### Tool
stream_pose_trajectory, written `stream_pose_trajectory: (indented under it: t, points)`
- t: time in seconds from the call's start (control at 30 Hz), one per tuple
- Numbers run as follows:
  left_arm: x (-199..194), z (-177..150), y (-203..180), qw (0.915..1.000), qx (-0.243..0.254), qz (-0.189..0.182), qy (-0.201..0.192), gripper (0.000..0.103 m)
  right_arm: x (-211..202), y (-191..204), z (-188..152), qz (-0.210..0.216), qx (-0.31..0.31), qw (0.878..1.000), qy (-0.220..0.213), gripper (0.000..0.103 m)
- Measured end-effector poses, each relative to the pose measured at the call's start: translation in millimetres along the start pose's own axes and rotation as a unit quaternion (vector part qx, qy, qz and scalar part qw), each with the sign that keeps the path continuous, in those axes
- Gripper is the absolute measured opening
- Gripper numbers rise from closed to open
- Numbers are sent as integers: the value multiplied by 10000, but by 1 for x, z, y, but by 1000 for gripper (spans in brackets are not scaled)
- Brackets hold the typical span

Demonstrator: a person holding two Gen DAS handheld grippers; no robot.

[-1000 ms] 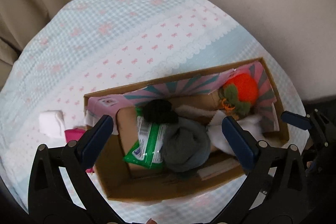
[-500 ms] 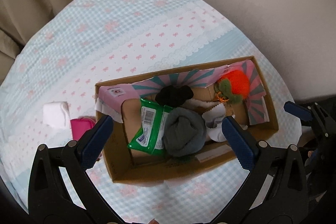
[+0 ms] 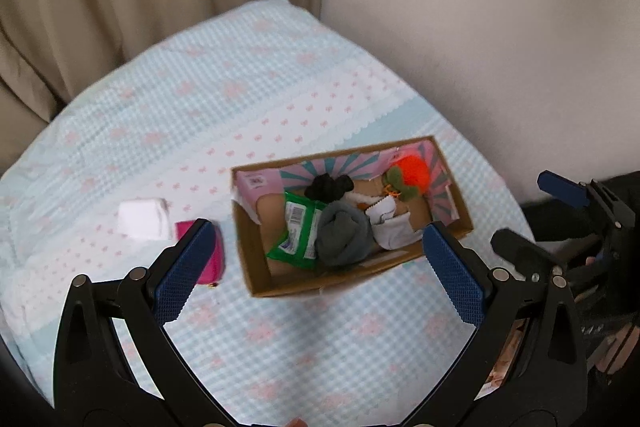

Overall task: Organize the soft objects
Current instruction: 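Withdraw both tools toward the white cloth and magenta pouch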

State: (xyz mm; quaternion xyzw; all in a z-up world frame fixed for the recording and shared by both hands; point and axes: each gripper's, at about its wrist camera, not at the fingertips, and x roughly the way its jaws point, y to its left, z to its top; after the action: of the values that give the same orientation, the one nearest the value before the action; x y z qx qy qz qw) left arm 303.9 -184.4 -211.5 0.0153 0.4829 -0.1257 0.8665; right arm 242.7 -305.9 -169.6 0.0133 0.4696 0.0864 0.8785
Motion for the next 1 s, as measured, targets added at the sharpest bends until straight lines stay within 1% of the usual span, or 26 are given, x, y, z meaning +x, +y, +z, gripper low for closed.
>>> stream_pose_trajectory:
  t: [0.17, 0.27, 0.43, 0.57, 0.77, 1.0]
  points:
    - [-59, -11, 20, 9990, 46, 51, -452, 103, -45, 33, 7, -264, 16, 9990, -357, 103]
    - [-93, -20, 39, 9975, -42, 40, -705, 103, -68, 57, 7, -378, 87, 9979, -520, 103]
    - [-136, -40, 74, 9940, -283, 164, -1046, 103, -99, 94, 3, -605, 260, 9943, -834, 103]
    - [-167, -63, 110, 9905, -434, 277, -1276, 103, -117, 122, -4, -706, 333, 9910, -1088, 103]
    - [-193, -90, 162, 9882, -581, 341, -1377, 103, -129, 164, -15, -669, 503, 9881, -1293, 103]
    - [-199, -109, 218, 9886, -618, 315, -1340, 103, -115, 213, -24, -646, 585, 9875, -1317, 103]
